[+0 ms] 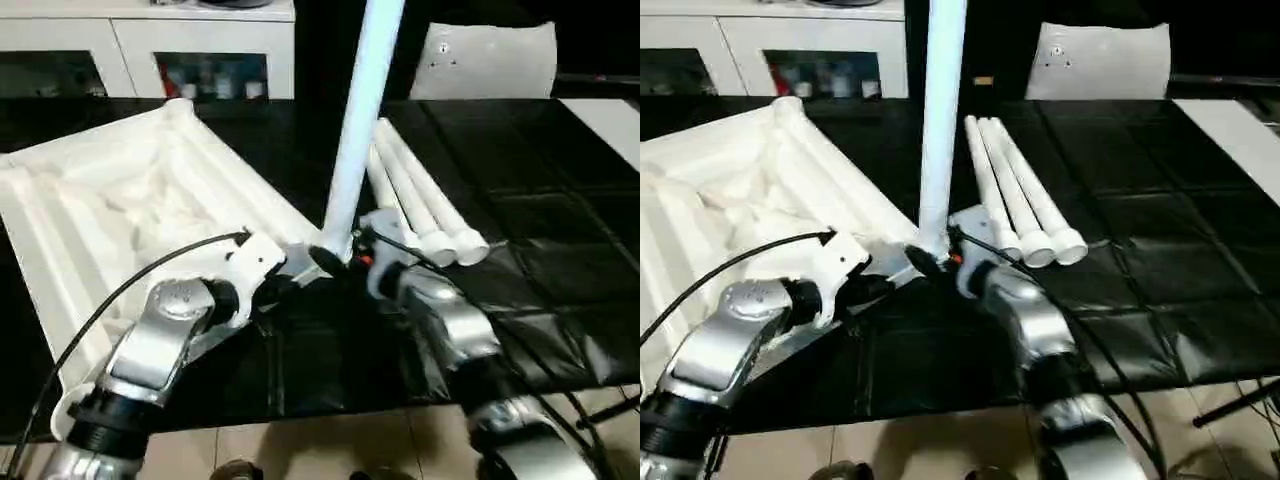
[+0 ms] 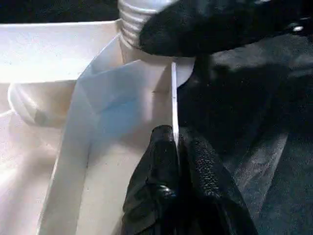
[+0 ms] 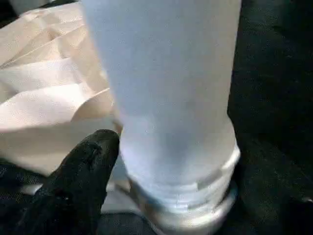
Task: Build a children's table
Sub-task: Rotate leg to tighten
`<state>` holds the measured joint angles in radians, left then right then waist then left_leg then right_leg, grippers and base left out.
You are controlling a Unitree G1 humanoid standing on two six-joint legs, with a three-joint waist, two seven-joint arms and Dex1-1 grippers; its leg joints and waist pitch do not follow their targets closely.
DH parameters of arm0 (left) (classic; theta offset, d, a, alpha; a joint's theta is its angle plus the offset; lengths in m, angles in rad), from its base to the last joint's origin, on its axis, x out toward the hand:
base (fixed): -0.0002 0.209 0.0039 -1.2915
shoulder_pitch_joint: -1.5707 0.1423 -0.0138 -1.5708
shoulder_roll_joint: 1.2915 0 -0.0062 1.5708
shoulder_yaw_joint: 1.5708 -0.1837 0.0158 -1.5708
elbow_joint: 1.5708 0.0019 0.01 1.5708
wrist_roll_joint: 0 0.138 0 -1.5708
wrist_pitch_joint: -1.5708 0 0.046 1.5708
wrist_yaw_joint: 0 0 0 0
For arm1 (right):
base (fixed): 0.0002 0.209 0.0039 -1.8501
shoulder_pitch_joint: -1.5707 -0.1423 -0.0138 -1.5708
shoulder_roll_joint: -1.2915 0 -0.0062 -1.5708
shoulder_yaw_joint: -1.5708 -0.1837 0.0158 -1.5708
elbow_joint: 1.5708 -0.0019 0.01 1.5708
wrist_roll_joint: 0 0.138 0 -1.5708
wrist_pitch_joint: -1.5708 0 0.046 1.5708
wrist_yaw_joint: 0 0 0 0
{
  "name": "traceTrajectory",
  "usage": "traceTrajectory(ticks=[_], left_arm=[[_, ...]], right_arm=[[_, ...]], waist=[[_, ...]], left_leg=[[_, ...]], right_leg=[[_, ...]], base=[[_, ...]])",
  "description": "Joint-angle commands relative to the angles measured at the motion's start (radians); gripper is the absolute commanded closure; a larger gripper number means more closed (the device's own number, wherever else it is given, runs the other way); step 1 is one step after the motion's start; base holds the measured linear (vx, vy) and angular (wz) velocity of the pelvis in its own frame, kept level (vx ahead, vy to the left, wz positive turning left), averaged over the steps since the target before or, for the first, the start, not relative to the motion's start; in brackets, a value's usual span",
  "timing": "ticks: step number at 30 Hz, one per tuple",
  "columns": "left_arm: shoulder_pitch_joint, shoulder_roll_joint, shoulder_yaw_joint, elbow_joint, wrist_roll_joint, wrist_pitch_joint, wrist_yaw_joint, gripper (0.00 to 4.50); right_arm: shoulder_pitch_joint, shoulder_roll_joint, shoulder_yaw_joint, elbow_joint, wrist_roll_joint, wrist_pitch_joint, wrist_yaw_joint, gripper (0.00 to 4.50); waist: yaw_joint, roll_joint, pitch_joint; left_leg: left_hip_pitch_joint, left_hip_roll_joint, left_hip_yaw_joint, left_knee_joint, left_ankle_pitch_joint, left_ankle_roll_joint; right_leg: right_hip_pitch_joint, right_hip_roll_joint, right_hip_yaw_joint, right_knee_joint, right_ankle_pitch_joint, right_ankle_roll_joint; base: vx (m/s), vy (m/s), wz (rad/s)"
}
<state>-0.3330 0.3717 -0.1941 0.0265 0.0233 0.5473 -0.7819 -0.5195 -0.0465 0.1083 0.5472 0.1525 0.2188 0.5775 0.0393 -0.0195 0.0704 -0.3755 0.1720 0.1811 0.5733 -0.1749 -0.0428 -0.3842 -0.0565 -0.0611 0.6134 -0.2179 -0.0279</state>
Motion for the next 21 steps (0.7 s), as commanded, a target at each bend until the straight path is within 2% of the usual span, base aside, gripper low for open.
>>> traceTrajectory(ticks=[1,5,7,8,9,13,14,15,16,17,18,21], left_arm=[[-0.043,0.018,0.000,0.012,-0.003,-0.068,-0.025,4.50],[-0.072,0.067,-0.022,0.068,-0.026,-0.145,-0.128,4.50],[-0.087,0.110,-0.044,0.094,-0.029,-0.200,-0.212,4.50],[-0.091,0.132,-0.058,0.107,-0.032,-0.222,-0.253,4.50],[-0.091,0.133,-0.059,0.107,-0.032,-0.223,-0.254,4.50],[-0.096,0.180,-0.101,0.125,-0.040,-0.281,-0.376,4.50],[-0.098,0.192,-0.114,0.130,-0.039,-0.297,-0.403,4.50],[-0.101,0.213,-0.136,0.137,-0.034,-0.321,-0.446,4.50],[-0.104,0.227,-0.151,0.142,-0.029,-0.342,-0.473,4.50],[-0.106,0.233,-0.157,0.143,-0.030,-0.349,-0.487,4.50],[-0.115,0.240,-0.171,0.150,-0.028,-0.366,-0.512,4.50],[-0.131,0.244,-0.180,0.158,-0.033,-0.382,-0.540,4.50]], right_arm=[[0.033,-0.025,0.031,-0.050,0.008,0.029,0.067,0.36],[0.098,-0.154,0.083,-0.183,0.010,0.037,0.233,0.03],[0.120,-0.231,0.077,-0.232,0.038,0.028,0.341,0.03],[0.123,-0.256,0.070,-0.247,0.050,0.029,0.376,0.03],[0.123,-0.257,0.070,-0.247,0.051,0.029,0.377,0.03],[0.114,-0.323,0.070,-0.258,0.078,0.032,0.491,0.03],[0.109,-0.337,0.077,-0.251,0.073,0.024,0.511,0.03],[0.098,-0.363,0.094,-0.237,0.057,0.008,0.543,0.03],[0.093,-0.381,0.107,-0.233,0.049,0.001,0.565,0.03],[0.088,-0.388,0.111,-0.230,0.049,0.000,0.576,0.03],[0.078,-0.401,0.121,-0.230,0.053,-0.011,0.615,0.03],[0.069,-0.416,0.147,-0.232,0.051,-0.018,0.668,0.03]], waist=[[0.003,0.015,-0.058],[0.014,0.017,-0.058],[0.023,0.025,-0.059],[0.026,0.027,-0.061],[0.026,0.024,-0.063],[0.034,0.025,-0.065],[0.036,0.020,-0.067],[0.045,0.024,-0.067],[0.050,0.020,-0.067],[0.054,0.023,-0.067],[0.055,0.018,-0.067],[0.063,0.020,-0.067]], left_leg=[[0.016,0.063,-0.025,-0.064,-0.142,0.035],[0.017,0.063,-0.026,-0.063,-0.159,0.043],[0.019,0.064,-0.028,-0.062,-0.178,0.045],[0.020,0.066,-0.027,-0.060,-0.165,0.046],[0.019,0.066,-0.026,-0.058,-0.148,0.049],[0.020,0.068,-0.026,-0.056,-0.134,0.060],[0.021,0.069,-0.025,-0.055,-0.131,0.062],[0.022,0.070,-0.025,-0.055,-0.125,0.063],[0.024,0.070,-0.023,-0.054,-0.128,0.061],[0.025,0.070,-0.021,-0.053,-0.130,0.058],[0.023,0.070,-0.021,-0.053,-0.132,0.056],[0.022,0.072,-0.022,-0.054,-0.144,0.047]], right_leg=[[0.042,-0.089,0.059,-0.064,-0.006,-0.219],[0.045,-0.089,0.057,-0.070,-0.043,-0.209],[0.046,-0.091,0.057,-0.074,-0.066,-0.199],[0.045,-0.091,0.057,-0.069,-0.038,-0.209],[0.045,-0.090,0.056,-0.063,0.001,-0.225],[0.046,-0.092,0.054,-0.059,0.023,-0.249],[0.047,-0.093,0.054,-0.059,0.026,-0.251],[0.045,-0.093,0.052,-0.057,0.022,-0.254],[0.043,-0.092,0.051,-0.058,0.016,-0.256],[0.042,-0.092,0.052,-0.056,0.011,-0.258],[0.044,-0.093,0.053,-0.056,0.007,-0.257],[0.044,-0.098,0.052,-0.056,-0.024,-0.252]], base=[[0.000,0.000,0.00],[0.000,0.000,0.00],[0.000,0.000,0.00],[0.000,0.000,0.00],[0.000,0.000,0.00],[0.000,0.000,0.00],[0.000,0.000,0.00],[0.000,0.000,0.00],[0.000,0.000,0.00],[0.000,0.000,0.00],[0.000,0.000,0.00],[0.000,0.000,0.00]])
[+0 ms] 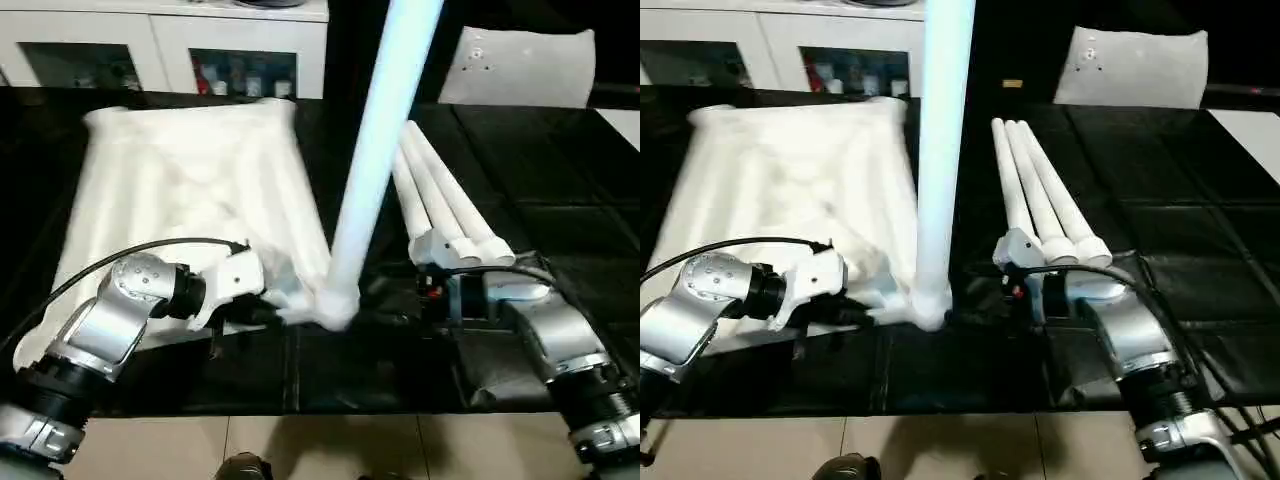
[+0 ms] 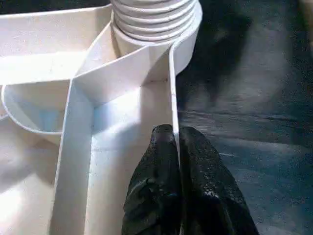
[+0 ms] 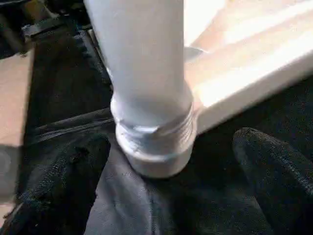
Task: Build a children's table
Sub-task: Rotate leg to tighten
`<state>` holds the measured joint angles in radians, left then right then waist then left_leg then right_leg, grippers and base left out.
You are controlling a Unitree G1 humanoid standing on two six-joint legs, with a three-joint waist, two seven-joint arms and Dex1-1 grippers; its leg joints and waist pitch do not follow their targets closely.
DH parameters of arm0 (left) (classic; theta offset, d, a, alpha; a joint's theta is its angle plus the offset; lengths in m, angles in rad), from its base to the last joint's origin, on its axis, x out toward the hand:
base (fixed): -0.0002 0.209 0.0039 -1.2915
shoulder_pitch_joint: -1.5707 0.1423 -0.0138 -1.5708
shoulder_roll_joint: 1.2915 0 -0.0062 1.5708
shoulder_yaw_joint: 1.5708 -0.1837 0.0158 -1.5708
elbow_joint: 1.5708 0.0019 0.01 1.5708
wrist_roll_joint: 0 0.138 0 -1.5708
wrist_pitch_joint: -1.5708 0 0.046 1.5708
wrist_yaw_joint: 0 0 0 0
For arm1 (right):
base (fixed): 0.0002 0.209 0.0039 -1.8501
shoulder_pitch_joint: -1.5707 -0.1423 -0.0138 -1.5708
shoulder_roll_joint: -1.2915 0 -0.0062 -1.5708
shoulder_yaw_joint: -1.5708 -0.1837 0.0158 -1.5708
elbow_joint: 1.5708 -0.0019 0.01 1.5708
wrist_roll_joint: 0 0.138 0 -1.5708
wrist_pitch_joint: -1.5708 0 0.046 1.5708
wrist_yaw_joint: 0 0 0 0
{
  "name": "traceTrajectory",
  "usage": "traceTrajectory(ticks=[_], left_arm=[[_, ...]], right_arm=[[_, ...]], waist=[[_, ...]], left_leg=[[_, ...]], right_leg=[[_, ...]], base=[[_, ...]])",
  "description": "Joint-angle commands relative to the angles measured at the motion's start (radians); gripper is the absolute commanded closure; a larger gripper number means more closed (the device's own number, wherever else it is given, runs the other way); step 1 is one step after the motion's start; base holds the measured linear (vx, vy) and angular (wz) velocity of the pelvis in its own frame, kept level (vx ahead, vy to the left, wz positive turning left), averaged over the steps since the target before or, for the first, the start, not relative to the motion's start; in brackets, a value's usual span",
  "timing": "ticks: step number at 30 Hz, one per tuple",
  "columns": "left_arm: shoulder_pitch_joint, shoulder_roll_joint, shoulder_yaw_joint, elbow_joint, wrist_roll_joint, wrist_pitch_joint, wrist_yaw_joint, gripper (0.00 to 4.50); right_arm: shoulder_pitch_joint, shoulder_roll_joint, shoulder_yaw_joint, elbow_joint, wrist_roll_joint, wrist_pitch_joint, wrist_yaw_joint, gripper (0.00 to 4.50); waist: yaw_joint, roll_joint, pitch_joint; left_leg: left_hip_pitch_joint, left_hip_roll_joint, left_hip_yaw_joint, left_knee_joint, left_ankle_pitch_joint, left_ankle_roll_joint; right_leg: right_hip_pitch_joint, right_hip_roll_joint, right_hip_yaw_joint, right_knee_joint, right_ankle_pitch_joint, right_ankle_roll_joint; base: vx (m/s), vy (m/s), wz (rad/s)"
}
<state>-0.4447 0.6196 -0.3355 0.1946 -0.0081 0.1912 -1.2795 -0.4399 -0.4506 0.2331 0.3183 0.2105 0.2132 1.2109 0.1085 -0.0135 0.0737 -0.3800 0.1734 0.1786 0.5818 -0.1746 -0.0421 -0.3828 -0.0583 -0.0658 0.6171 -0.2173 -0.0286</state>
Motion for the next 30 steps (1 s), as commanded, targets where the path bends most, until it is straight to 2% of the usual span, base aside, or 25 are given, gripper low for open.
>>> traceTrajectory(ticks=[1,2,4,6,8,10,11,12,16,23,27,29,30], left_arm=[[-0.023,-0.005,-0.039,-0.008,-0.003,-0.028,-0.048,4.50],[-0.030,-0.004,-0.046,-0.004,0.003,-0.041,-0.057,4.50],[-0.037,-0.002,-0.056,0.003,0.013,-0.061,-0.076,4.50],[-0.048,-0.002,-0.063,0.025,0.016,-0.082,-0.082,4.50],[-0.052,0.000,-0.068,0.034,0.022,-0.097,-0.081,4.50],[-0.052,-0.001,-0.067,0.034,0.019,-0.096,-0.086,4.50],[-0.052,-0.002,-0.067,0.035,0.017,-0.101,-0.087,4.50],[-0.049,0.000,-0.070,0.033,0.018,-0.103,-0.089,4.50],[-0.051,-0.002,-0.073,0.039,0.022,-0.114,-0.089,4.50],[-0.043,0.001,-0.072,0.046,0.022,-0.126,-0.076,4.50],[-0.018,-0.007,-0.036,0.023,0.000,-0.071,-0.031,4.50],[-0.007,-0.018,-0.013,0.011,-0.014,-0.034,0.002,4.50],[0.010,-0.039,0.025,-0.004,-0.036,0.022,0.056,4.50]], right_arm=[[-0.013,-0.014,0.027,-0.003,-0.010,-0.016,0.044,0.03],[-0.018,-0.014,0.034,0.006,-0.019,-0.029,0.053,0.03],[-0.025,-0.008,0.042,0.018,-0.022,-0.035,0.067,0.03],[-0.035,0.003,0.053,0.038,-0.021,-0.047,0.080,0.03],[-0.037,0.017,0.059,0.043,-0.018,-0.045,0.082,0.30],[-0.038,0.026,0.060,0.041,-0.010,-0.036,0.085,0.38],[-0.040,0.033,0.061,0.045,-0.009,-0.038,0.084,0.43],[-0.039,0.040,0.063,0.050,-0.006,-0.033,0.086,0.68],[-0.040,0.055,0.065,0.060,0.001,-0.032,0.087,0.96],[-0.034,0.081,0.067,0.065,-0.004,-0.022,0.084,1.62],[-0.013,0.106,0.052,0.053,0.023,0.016,0.056,1.70],[-0.004,0.122,0.045,0.052,0.023,0.026,0.027,1.74],[0.005,0.155,0.032,0.053,0.022,0.045,-0.033,1.74]], waist=[[-0.005,0.014,-0.071],[-0.005,0.009,-0.073],[-0.003,0.013,-0.072],[-0.004,0.011,-0.072],[-0.004,0.008,-0.072],[-0.004,0.009,-0.072],[-0.004,0.007,-0.072],[-0.004,0.009,-0.073],[-0.003,0.009,-0.078],[-0.002,0.007,-0.077],[-0.003,0.006,-0.076],[-0.004,0.007,-0.075],[-0.005,0.009,-0.073]], left_leg=[[0.027,0.071,-0.021,-0.062,-0.149,0.043],[0.026,0.071,-0.020,-0.061,-0.146,0.043],[0.026,0.070,-0.020,-0.061,-0.153,0.039],[0.024,0.069,-0.021,-0.061,-0.166,0.031],[0.024,0.069,-0.021,-0.060,-0.179,0.027],[0.023,0.069,-0.022,-0.060,-0.179,0.023],[0.024,0.069,-0.021,-0.060,-0.176,0.024],[0.024,0.070,-0.022,-0.060,-0.171,0.024],[0.023,0.070,-0.021,-0.057,-0.145,0.030],[0.023,0.069,-0.021,-0.057,-0.150,0.026],[0.022,0.068,-0.020,-0.057,-0.149,0.027],[0.022,0.069,-0.021,-0.058,-0.163,0.021],[0.024,0.068,-0.021,-0.059,-0.176,0.013]], right_leg=[[0.043,-0.095,0.056,-0.059,-0.029,-0.251],[0.044,-0.095,0.056,-0.058,-0.026,-0.251],[0.041,-0.097,0.057,-0.060,-0.045,-0.250],[0.043,-0.097,0.057,-0.061,-0.069,-0.247],[0.042,-0.098,0.058,-0.062,-0.098,-0.242],[0.042,-0.098,0.058,-0.061,-0.104,-0.238],[0.041,-0.098,0.058,-0.061,-0.102,-0.238],[0.040,-0.097,0.058,-0.060,-0.097,-0.239],[0.042,-0.095,0.056,-0.052,-0.042,-0.250],[0.041,-0.097,0.057,-0.054,-0.066,-0.242],[0.041,-0.096,0.057,-0.053,-0.065,-0.243],[0.040,-0.098,0.057,-0.055,-0.090,-0.243],[0.039,-0.100,0.058,-0.057,-0.118,-0.239]], base=[[0.000,0.000,0.00],[0.000,0.000,0.00],[0.000,0.000,0.00],[0.000,0.000,0.00],[0.000,0.000,0.00],[0.000,0.000,0.00],[0.000,0.000,0.00],[0.000,0.000,0.00],[0.000,0.000,0.00],[0.000,0.000,0.00],[0.000,0.000,0.00],[0.000,0.000,0.00],[0.000,0.000,0.00]])
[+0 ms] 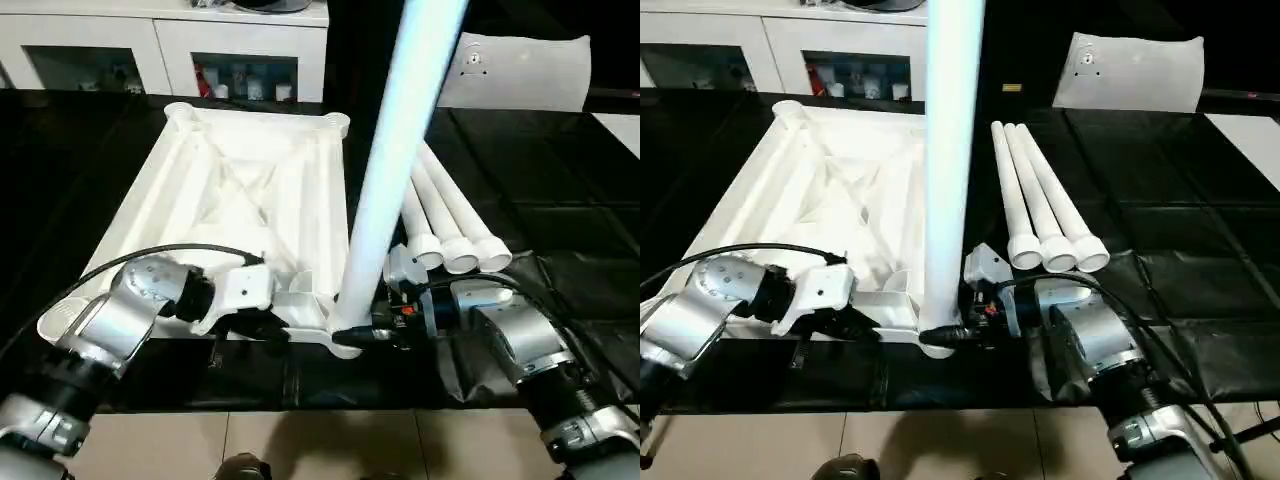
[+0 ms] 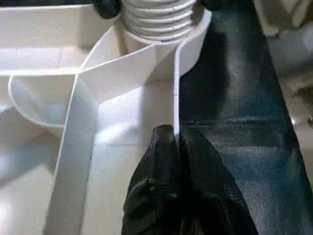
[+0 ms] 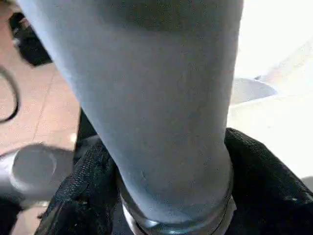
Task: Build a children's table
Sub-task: Rotate leg to tighten
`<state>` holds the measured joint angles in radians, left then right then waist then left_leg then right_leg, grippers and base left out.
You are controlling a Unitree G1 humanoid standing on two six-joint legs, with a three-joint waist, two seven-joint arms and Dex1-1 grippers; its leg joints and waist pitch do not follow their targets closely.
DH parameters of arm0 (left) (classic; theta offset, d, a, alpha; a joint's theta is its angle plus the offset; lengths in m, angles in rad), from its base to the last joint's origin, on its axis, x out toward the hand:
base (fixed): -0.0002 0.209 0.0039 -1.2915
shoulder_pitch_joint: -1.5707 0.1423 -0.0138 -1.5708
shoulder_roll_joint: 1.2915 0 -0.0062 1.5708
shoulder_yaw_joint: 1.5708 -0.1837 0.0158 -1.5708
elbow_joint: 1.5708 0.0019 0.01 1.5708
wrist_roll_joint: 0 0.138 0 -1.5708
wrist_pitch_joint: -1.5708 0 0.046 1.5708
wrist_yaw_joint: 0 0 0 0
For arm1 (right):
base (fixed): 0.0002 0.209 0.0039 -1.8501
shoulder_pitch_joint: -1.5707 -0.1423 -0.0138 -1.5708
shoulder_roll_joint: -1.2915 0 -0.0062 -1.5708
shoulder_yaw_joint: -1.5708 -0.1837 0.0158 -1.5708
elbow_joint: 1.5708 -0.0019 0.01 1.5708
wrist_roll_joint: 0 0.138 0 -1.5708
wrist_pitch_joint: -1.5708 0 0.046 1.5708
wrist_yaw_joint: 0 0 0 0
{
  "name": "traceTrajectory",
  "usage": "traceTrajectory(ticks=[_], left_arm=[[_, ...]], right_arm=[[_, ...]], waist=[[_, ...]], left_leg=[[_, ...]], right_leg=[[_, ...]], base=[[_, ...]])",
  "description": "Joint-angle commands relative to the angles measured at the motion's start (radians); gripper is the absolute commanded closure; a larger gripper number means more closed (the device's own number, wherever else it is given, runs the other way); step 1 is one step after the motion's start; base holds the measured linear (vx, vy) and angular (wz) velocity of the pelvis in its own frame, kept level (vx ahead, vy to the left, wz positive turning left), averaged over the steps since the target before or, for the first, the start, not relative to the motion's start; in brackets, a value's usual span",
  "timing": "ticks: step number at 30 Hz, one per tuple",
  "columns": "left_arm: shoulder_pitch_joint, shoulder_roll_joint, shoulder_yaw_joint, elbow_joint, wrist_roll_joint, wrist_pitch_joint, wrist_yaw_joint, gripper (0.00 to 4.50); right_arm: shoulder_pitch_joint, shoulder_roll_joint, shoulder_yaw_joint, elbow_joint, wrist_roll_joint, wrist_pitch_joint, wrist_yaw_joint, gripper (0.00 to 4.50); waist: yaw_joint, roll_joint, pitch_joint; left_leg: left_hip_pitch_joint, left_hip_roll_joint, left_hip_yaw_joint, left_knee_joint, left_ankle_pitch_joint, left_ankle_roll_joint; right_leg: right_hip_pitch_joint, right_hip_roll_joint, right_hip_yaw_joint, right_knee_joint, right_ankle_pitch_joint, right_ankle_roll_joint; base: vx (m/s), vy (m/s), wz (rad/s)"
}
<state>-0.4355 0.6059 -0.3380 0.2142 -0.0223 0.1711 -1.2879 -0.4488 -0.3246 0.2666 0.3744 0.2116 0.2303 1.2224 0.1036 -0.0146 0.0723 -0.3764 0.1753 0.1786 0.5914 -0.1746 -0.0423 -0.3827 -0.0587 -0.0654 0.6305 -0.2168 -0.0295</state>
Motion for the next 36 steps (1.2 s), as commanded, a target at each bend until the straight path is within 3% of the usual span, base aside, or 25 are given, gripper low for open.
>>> traceTrajectory(ticks=[1,2,3,5,7,8,9,10,11,12,13,15,16,17,18,20,22,26,29,31,33,36], left_arm=[[0.011,-0.036,0.047,-0.033,-0.028,0.062,0.099,4.50],[0.019,-0.044,0.059,-0.040,-0.031,0.076,0.121,4.50],[0.044,-0.073,0.098,-0.070,-0.037,0.132,0.201,4.50],[0.052,-0.087,0.111,-0.083,-0.039,0.155,0.231,4.50],[0.089,-0.161,0.158,-0.150,-0.034,0.265,0.363,4.50],[0.089,-0.161,0.158,-0.150,-0.034,0.265,0.363,4.50],[0.107,-0.223,0.177,-0.190,-0.014,0.331,0.458,4.50],[0.112,-0.248,0.178,-0.204,-0.002,0.350,0.491,4.50],[0.115,-0.294,0.179,-0.224,0.017,0.380,0.547,4.50],[0.115,-0.318,0.179,-0.234,0.026,0.395,0.576,4.50],[0.111,-0.347,0.173,-0.245,0.028,0.406,0.600,4.50],[0.105,-0.390,0.156,-0.263,0.026,0.418,0.628,4.50],[0.098,-0.411,0.137,-0.275,0.021,0.419,0.633,4.50],[0.097,-0.418,0.131,-0.283,0.018,0.424,0.636,4.50],[0.098,-0.422,0.127,-0.292,0.016,0.434,0.640,4.50],[0.096,-0.414,0.117,-0.298,0.026,0.441,0.634,4.50],[0.097,-0.385,0.108,-0.296,0.055,0.447,0.625,4.50],[0.094,-0.352,0.119,-0.277,0.065,0.443,0.620,4.50],[0.078,-0.305,0.133,-0.186,0.049,0.363,0.568,4.50],[0.077,-0.296,0.130,-0.171,0.049,0.347,0.554,4.50],[0.072,-0.246,0.106,-0.113,0.046,0.237,0.465,4.50],[0.060,-0.208,0.092,-0.077,0.043,0.176,0.400,4.50]], right_arm=[[0.016,0.055,-0.012,-0.001,0.023,0.049,-0.088,1.74],[0.016,0.072,-0.019,0.005,0.022,0.052,-0.118,1.74],[0.012,0.133,-0.046,0.035,0.016,0.058,-0.223,1.74],[0.009,0.154,-0.056,0.051,0.017,0.064,-0.257,1.75],[-0.016,0.254,-0.099,0.124,0.013,0.072,-0.418,1.75],[-0.016,0.254,-0.099,0.124,0.013,0.072,-0.418,1.75],[-0.033,0.313,-0.114,0.168,-0.003,0.067,-0.521,1.75],[-0.040,0.336,-0.120,0.182,-0.008,0.067,-0.559,1.75],[-0.054,0.373,-0.132,0.211,-0.021,0.059,-0.634,1.75],[-0.062,0.393,-0.139,0.226,-0.028,0.054,-0.675,1.75],[-0.070,0.411,-0.145,0.238,-0.028,0.060,-0.693,1.75],[-0.081,0.439,-0.156,0.250,-0.028,0.066,-0.723,1.75],[-0.089,0.455,-0.172,0.259,-0.019,0.076,-0.735,1.75],[-0.091,0.460,-0.179,0.264,-0.019,0.072,-0.743,1.75],[-0.092,0.464,-0.184,0.269,-0.024,0.062,-0.754,1.19],[-0.096,0.459,-0.183,0.273,-0.033,0.054,-0.753,1.19],[-0.094,0.454,-0.197,0.269,-0.032,0.047,-0.755,0.86],[-0.076,0.429,-0.198,0.230,-0.037,0.037,-0.740,0.53],[-0.017,0.346,-0.201,0.100,-0.011,0.036,-0.636,0.27],[-0.010,0.330,-0.200,0.086,-0.014,0.035,-0.627,0.16],[0.024,0.238,-0.185,0.011,-0.009,0.030,-0.520,0.07],[0.046,0.169,-0.178,-0.048,0.020,0.037,-0.410,0.07]], waist=[[-0.004,0.008,-0.066],[-0.005,0.013,-0.065],[-0.012,0.010,-0.065],[-0.026,0.008,-0.062],[-0.040,-0.001,-0.062],[-0.043,0.002,-0.064],[-0.045,0.005,-0.064],[-0.052,0.004,-0.059],[-0.052,-0.001,-0.063],[-0.057,0.003,-0.062],[-0.056,-0.004,-0.063],[-0.054,0.001,-0.064],[-0.051,-0.005,-0.067],[-0.048,-0.003,-0.067],[-0.045,0.000,-0.068],[-0.046,-0.002,-0.069],[-0.046,0.005,-0.070],[-0.048,0.005,-0.070],[-0.040,0.001,-0.071],[-0.038,0.002,-0.072],[-0.035,0.005,-0.069],[-0.034,0.004,-0.070]], left_leg=[[0.020,0.066,-0.022,-0.072,-0.203,0.005],[0.024,0.065,-0.025,-0.075,-0.232,-0.009],[0.022,0.066,-0.026,-0.077,-0.243,-0.018],[0.018,0.063,-0.032,-0.080,-0.269,-0.035],[0.016,0.062,-0.031,-0.081,-0.258,-0.032],[0.019,0.063,-0.031,-0.078,-0.255,-0.034],[0.022,0.062,-0.030,-0.076,-0.252,-0.030],[0.018,0.062,-0.029,-0.079,-0.248,-0.027],[0.022,0.062,-0.027,-0.076,-0.249,-0.027],[0.021,0.063,-0.029,-0.078,-0.246,-0.031],[0.022,0.060,-0.027,-0.076,-0.243,-0.025],[0.020,0.061,-0.026,-0.076,-0.227,-0.014],[0.022,0.060,-0.024,-0.074,-0.217,-0.006],[0.019,0.060,-0.025,-0.074,-0.206,-0.003],[0.018,0.059,-0.025,-0.075,-0.192,0.002],[0.016,0.058,-0.024,-0.074,-0.190,0.004],[0.018,0.059,-0.026,-0.075,-0.194,0.001],[0.019,0.059,-0.025,-0.076,-0.210,-0.006],[0.019,0.058,-0.024,-0.074,-0.193,0.006],[0.016,0.059,-0.025,-0.075,-0.171,0.012],[0.019,0.056,-0.025,-0.074,-0.196,0.010],[0.019,0.059,-0.025,-0.074,-0.217,0.010]], right_leg=[[0.036,-0.098,0.058,-0.078,-0.163,-0.233],[0.034,-0.100,0.058,-0.081,-0.214,-0.225],[0.036,-0.100,0.059,-0.080,-0.227,-0.221],[0.038,-0.103,0.057,-0.086,-0.291,-0.208],[0.036,-0.101,0.059,-0.090,-0.297,-0.198],[0.036,-0.102,0.060,-0.086,-0.292,-0.201],[0.033,-0.101,0.060,-0.090,-0.295,-0.201],[0.031,-0.097,0.061,-0.091,-0.285,-0.203],[0.031,-0.097,0.060,-0.091,-0.284,-0.202],[0.029,-0.098,0.061,-0.091,-0.283,-0.204],[0.031,-0.096,0.060,-0.094,-0.283,-0.196],[0.031,-0.094,0.062,-0.092,-0.248,-0.191],[0.032,-0.092,0.061,-0.091,-0.223,-0.188],[0.034,-0.093,0.061,-0.088,-0.209,-0.188],[0.035,-0.092,0.060,-0.087,-0.177,-0.185],[0.037,-0.093,0.061,-0.086,-0.168,-0.184],[0.037,-0.093,0.060,-0.086,-0.170,-0.184],[0.036,-0.091,0.060,-0.087,-0.173,-0.183],[0.040,-0.090,0.062,-0.087,-0.149,-0.168],[0.041,-0.089,0.060,-0.084,-0.118,-0.171],[0.040,-0.090,0.060,-0.091,-0.159,-0.166],[0.040,-0.092,0.061,-0.091,-0.183,-0.161]], base=[[0.000,0.000,0.00],[0.000,0.000,0.00],[0.000,0.000,0.00],[0.000,0.000,0.00],[0.000,0.000,0.00],[0.000,0.000,0.00],[0.000,0.000,0.00],[0.000,0.000,0.00],[0.000,0.000,0.00],[0.000,0.000,0.00],[0.000,0.000,0.00],[0.000,0.000,0.00],[0.000,0.000,0.00],[0.000,0.000,0.00],[0.000,0.000,0.00],[0.000,0.000,0.00],[0.000,0.000,0.00],[0.000,0.000,0.00],[0.000,0.000,0.00],[0.000,0.000,0.00],[0.000,0.000,0.00],[0.000,0.000,0.00]])
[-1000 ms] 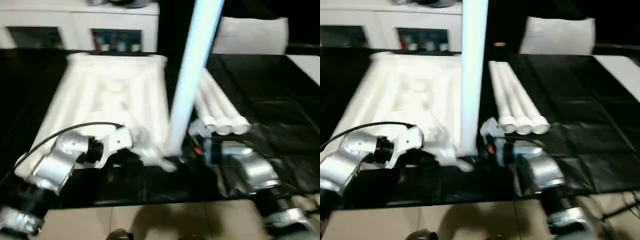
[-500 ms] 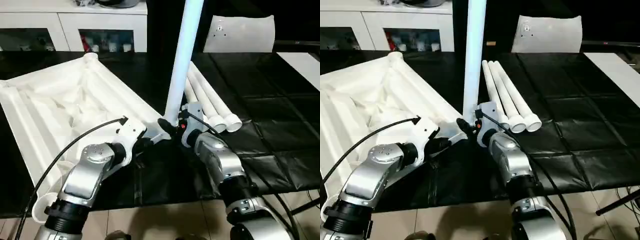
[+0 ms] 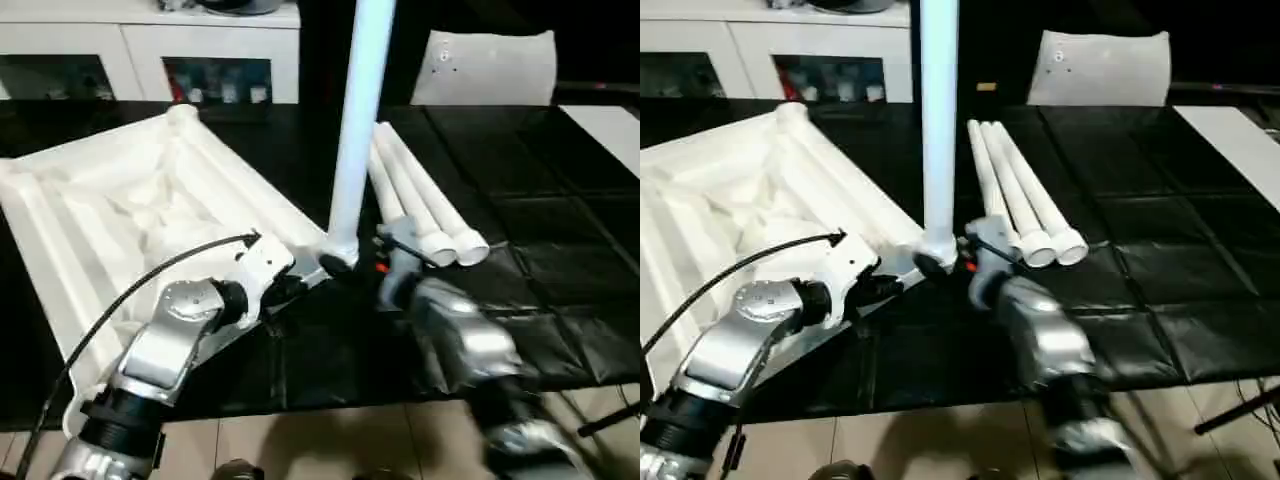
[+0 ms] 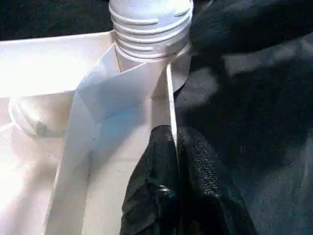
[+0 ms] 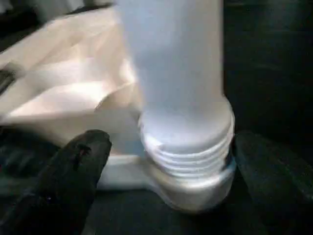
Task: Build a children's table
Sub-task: Rotate leg to tighten
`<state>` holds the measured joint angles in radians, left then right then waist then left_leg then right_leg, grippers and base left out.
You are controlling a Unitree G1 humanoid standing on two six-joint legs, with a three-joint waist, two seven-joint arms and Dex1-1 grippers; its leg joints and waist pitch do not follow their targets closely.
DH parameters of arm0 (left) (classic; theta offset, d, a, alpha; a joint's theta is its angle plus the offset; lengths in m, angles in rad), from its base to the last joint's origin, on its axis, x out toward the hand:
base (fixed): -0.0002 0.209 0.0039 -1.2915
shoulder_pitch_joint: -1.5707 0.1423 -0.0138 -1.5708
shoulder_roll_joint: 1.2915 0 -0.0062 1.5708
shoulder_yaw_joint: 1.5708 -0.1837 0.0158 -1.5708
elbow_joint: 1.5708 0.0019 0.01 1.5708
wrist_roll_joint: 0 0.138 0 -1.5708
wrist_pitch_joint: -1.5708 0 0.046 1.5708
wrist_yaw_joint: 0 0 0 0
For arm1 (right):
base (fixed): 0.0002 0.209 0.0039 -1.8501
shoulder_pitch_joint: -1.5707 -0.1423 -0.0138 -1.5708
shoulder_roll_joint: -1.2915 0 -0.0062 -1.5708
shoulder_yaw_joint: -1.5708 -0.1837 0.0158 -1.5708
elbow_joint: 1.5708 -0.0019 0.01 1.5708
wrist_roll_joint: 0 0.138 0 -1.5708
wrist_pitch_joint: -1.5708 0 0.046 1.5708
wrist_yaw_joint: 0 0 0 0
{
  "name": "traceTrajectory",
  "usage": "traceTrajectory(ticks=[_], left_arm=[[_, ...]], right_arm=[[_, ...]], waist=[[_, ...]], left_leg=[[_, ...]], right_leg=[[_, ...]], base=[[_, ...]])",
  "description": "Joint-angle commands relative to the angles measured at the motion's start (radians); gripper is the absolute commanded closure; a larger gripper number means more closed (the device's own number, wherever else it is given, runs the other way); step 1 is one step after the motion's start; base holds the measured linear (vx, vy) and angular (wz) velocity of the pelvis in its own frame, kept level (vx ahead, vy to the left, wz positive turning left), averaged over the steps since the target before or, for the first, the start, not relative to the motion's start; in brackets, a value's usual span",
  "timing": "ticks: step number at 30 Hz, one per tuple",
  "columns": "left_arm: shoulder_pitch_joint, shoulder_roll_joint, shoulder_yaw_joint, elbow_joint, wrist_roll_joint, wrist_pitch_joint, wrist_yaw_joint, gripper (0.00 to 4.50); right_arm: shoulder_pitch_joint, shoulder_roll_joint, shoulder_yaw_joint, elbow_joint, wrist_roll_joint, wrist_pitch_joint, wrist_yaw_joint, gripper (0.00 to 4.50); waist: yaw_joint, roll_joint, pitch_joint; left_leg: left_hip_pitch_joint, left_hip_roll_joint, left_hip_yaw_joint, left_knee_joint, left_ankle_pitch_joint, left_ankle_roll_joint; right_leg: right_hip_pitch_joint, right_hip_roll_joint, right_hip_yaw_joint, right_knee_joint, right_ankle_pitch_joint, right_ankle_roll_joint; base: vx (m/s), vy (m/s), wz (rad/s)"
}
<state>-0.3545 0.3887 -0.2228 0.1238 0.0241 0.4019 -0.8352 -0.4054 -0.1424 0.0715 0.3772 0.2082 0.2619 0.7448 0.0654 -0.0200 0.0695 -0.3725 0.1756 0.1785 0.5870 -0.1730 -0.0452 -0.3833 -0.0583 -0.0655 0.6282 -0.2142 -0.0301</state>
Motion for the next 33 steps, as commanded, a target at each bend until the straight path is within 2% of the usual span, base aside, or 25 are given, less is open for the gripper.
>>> traceTrajectory(ticks=[1,4,6,7,9,10,14,16,17,18,20,21,24,25,27,33], left_arm=[[-0.024,0.017,-0.026,0.021,-0.004,-0.064,-0.067,4.50],[-0.047,0.067,-0.054,0.063,-0.018,-0.128,-0.174,4.50],[-0.059,0.103,-0.083,0.090,-0.015,-0.187,-0.248,4.50],[-0.063,0.115,-0.090,0.098,-0.021,-0.197,-0.286,4.50],[-0.079,0.150,-0.114,0.121,-0.025,-0.238,-0.368,4.50],[-0.080,0.153,-0.115,0.121,-0.027,-0.238,-0.376,4.50],[-0.093,0.191,-0.139,0.135,-0.035,-0.266,-0.476,4.50],[-0.104,0.215,-0.161,0.144,-0.025,-0.304,-0.518,4.50],[-0.107,0.221,-0.166,0.143,-0.029,-0.305,-0.537,4.50],[-0.114,0.229,-0.179,0.147,-0.025,-0.325,-0.559,4.50],[-0.119,0.229,-0.181,0.150,-0.027,-0.325,-0.569,4.50],[-0.121,0.224,-0.178,0.158,-0.033,-0.335,-0.575,4.50],[-0.119,0.219,-0.175,0.156,-0.037,-0.332,-0.580,4.50],[-0.119,0.219,-0.175,0.156,-0.037,-0.332,-0.580,4.50],[-0.123,0.218,-0.177,0.168,-0.033,-0.346,-0.576,4.50],[-0.126,0.216,-0.171,0.192,-0.033,-0.365,-0.573,4.50]], right_arm=[[0.006,-0.028,0.022,-0.059,0.026,0.006,0.091,0.07],[0.009,-0.104,0.030,-0.075,0.023,-0.008,0.183,0.07],[0.000,-0.139,0.030,-0.076,0.031,-0.013,0.230,0.07],[-0.003,-0.162,0.042,-0.077,0.030,-0.025,0.267,0.07],[-0.011,-0.208,0.076,-0.078,0.018,-0.051,0.344,0.07],[-0.012,-0.211,0.080,-0.078,0.017,-0.053,0.352,0.07],[-0.028,-0.244,0.127,-0.064,-0.010,-0.102,0.430,0.07],[-0.039,-0.249,0.147,-0.052,-0.022,-0.119,0.460,0.07],[-0.043,-0.249,0.159,-0.049,-0.028,-0.130,0.477,0.07],[-0.048,-0.244,0.177,-0.043,-0.034,-0.135,0.489,0.07],[-0.051,-0.242,0.186,-0.037,-0.037,-0.140,0.492,0.07],[-0.054,-0.230,0.194,-0.022,-0.036,-0.140,0.489,0.24],[-0.056,-0.223,0.205,-0.009,-0.037,-0.142,0.497,0.53],[-0.056,-0.223,0.205,-0.009,-0.037,-0.142,0.497,0.53],[-0.058,-0.221,0.216,-0.006,-0.042,-0.150,0.511,0.80],[-0.063,-0.225,0.229,0.006,-0.043,-0.152,0.534,1.31]], waist=[[0.006,0.015,-0.065],[0.010,0.012,-0.068],[0.017,0.019,-0.069],[0.022,0.016,-0.071],[0.028,0.017,-0.071],[0.028,0.011,-0.072],[0.035,0.012,-0.071],[0.036,0.012,-0.070],[0.037,0.007,-0.069],[0.041,0.006,-0.069],[0.044,0.008,-0.070],[0.047,0.010,-0.071],[0.043,0.006,-0.071],[0.044,0.009,-0.072],[0.043,0.003,-0.071],[0.044,0.005,-0.071]], left_leg=[[0.018,0.058,-0.025,-0.071,-0.230,0.013],[0.018,0.060,-0.026,-0.070,-0.230,0.011],[0.021,0.061,-0.025,-0.070,-0.226,0.008],[0.023,0.061,-0.024,-0.068,-0.216,0.009],[0.022,0.062,-0.022,-0.067,-0.205,0.015],[0.022,0.061,-0.021,-0.066,-0.205,0.017],[0.020,0.064,-0.022,-0.067,-0.200,0.018],[0.022,0.065,-0.021,-0.068,-0.212,0.013],[0.022,0.065,-0.021,-0.069,-0.216,0.014],[0.022,0.066,-0.021,-0.069,-0.211,0.014],[0.027,0.067,-0.020,-0.069,-0.211,0.012],[0.023,0.067,-0.021,-0.069,-0.209,0.008],[0.021,0.067,-0.022,-0.070,-0.211,0.004],[0.021,0.066,-0.022,-0.069,-0.212,0.004],[0.020,0.065,-0.021,-0.068,-0.207,0.009],[0.021,0.066,-0.022,-0.069,-0.212,0.009]], right_leg=[[0.037,-0.091,0.061,-0.096,-0.207,-0.156],[0.039,-0.092,0.060,-0.091,-0.206,-0.165],[0.036,-0.091,0.061,-0.088,-0.182,-0.179],[0.036,-0.092,0.060,-0.085,-0.153,-0.189],[0.037,-0.092,0.059,-0.080,-0.113,-0.205],[0.039,-0.091,0.059,-0.080,-0.113,-0.206],[0.040,-0.097,0.058,-0.078,-0.133,-0.212],[0.037,-0.095,0.058,-0.079,-0.153,-0.213],[0.037,-0.096,0.058,-0.080,-0.163,-0.213],[0.037,-0.097,0.059,-0.079,-0.171,-0.210],[0.034,-0.096,0.059,-0.078,-0.171,-0.211],[0.036,-0.099,0.058,-0.077,-0.164,-0.214],[0.039,-0.099,0.058,-0.075,-0.161,-0.216],[0.038,-0.099,0.058,-0.075,-0.161,-0.216],[0.040,-0.100,0.059,-0.077,-0.170,-0.209],[0.038,-0.098,0.058,-0.077,-0.189,-0.205]], base=[[0.000,0.000,0.00],[0.000,0.000,0.00],[0.000,0.000,0.00],[0.000,0.000,0.00],[0.000,0.000,0.00],[0.000,0.000,0.00],[0.000,0.000,0.00],[0.000,0.000,0.00],[0.000,0.000,0.00],[0.000,0.000,0.00],[0.000,0.000,0.00],[0.000,0.000,0.00],[0.000,0.000,0.00],[0.000,0.000,0.00],[0.000,0.000,0.00],[0.000,0.000,0.00]])
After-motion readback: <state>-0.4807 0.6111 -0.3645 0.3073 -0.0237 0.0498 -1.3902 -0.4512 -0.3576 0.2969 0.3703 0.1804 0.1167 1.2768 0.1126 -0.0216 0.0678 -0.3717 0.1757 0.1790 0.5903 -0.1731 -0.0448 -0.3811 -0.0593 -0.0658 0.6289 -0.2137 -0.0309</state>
